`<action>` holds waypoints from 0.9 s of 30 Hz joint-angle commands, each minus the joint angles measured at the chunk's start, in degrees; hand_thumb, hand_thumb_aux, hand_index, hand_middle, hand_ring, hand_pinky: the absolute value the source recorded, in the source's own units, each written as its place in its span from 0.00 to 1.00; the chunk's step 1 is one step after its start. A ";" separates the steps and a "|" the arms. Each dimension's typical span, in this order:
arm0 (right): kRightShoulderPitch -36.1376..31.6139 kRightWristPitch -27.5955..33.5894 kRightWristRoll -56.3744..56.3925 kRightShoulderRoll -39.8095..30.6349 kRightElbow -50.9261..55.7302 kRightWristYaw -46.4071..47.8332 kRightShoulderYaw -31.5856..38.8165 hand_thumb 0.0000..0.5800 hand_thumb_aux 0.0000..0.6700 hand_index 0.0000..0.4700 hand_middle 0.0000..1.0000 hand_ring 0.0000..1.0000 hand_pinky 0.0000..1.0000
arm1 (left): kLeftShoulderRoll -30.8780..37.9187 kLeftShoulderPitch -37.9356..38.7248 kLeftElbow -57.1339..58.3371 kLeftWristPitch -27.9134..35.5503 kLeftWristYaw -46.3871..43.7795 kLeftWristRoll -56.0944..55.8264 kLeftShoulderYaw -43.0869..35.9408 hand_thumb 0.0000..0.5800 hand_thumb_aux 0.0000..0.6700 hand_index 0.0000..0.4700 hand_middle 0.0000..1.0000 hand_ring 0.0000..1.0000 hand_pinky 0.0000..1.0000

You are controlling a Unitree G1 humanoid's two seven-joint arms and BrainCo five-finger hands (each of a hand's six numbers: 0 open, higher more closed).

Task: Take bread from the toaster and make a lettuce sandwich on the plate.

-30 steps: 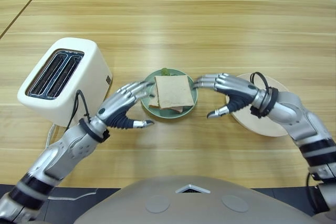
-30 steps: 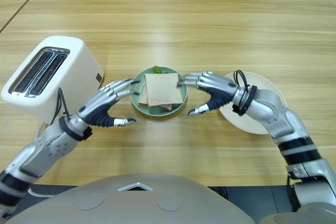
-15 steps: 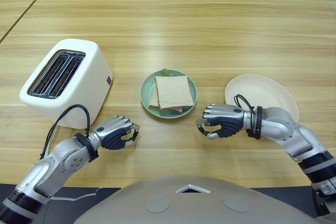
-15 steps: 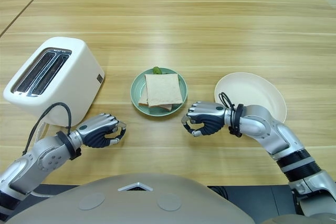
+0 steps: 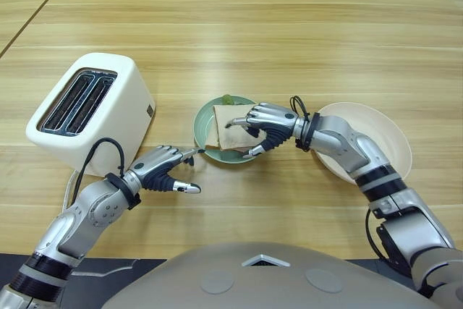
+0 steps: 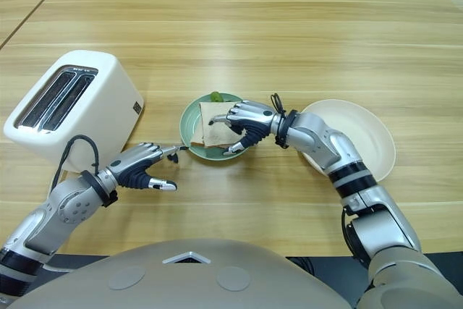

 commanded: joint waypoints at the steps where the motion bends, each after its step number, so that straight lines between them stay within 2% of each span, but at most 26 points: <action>1: -3.35 0.87 -4.68 2.52 5.16 -5.87 1.82 0.00 0.00 0.00 0.00 0.00 0.00 | -1.74 -0.66 0.41 0.49 1.18 1.25 1.26 0.00 0.00 0.00 0.00 0.00 0.00; 10: -5.53 0.20 -6.37 3.74 7.58 -9.52 3.75 0.00 0.00 0.00 0.00 0.00 0.00 | -2.63 0.57 -0.31 0.41 1.10 1.37 2.15 0.00 0.00 0.00 0.00 0.00 0.00; 27: -3.86 1.50 -3.61 0.77 1.29 -8.20 1.91 0.00 0.00 0.00 0.00 0.00 0.00 | -3.53 1.69 -0.99 0.48 -0.06 0.70 3.85 0.00 0.00 0.00 0.00 0.00 0.00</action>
